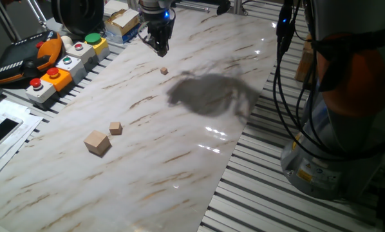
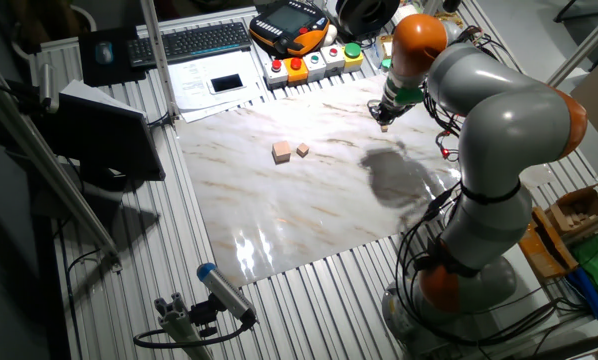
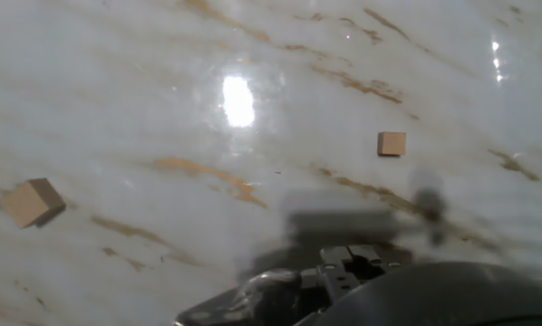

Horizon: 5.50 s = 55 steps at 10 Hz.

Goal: Pick up the small block on the left and move it to the right

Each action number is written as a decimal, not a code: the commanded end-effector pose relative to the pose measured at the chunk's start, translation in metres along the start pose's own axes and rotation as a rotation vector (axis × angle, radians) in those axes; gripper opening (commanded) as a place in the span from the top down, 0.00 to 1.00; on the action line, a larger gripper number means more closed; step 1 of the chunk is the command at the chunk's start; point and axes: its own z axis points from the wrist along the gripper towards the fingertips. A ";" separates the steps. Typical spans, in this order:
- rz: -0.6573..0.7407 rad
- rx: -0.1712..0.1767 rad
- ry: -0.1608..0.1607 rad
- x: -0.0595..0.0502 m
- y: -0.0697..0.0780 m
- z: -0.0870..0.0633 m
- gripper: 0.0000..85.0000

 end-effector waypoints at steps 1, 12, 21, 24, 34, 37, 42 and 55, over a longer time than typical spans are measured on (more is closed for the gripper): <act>0.005 0.002 0.001 0.000 0.000 0.000 0.99; -0.044 -0.046 0.011 -0.029 -0.031 0.055 0.99; -0.029 -0.046 0.037 -0.042 -0.039 0.087 0.33; -0.016 -0.048 0.035 -0.045 -0.041 0.102 0.32; 0.016 -0.043 0.016 -0.049 -0.055 0.137 0.28; 0.018 -0.047 0.014 -0.051 -0.057 0.145 0.28; 0.021 -0.050 0.011 -0.052 -0.060 0.152 0.28; -0.023 -0.059 0.016 -0.058 -0.061 0.155 0.99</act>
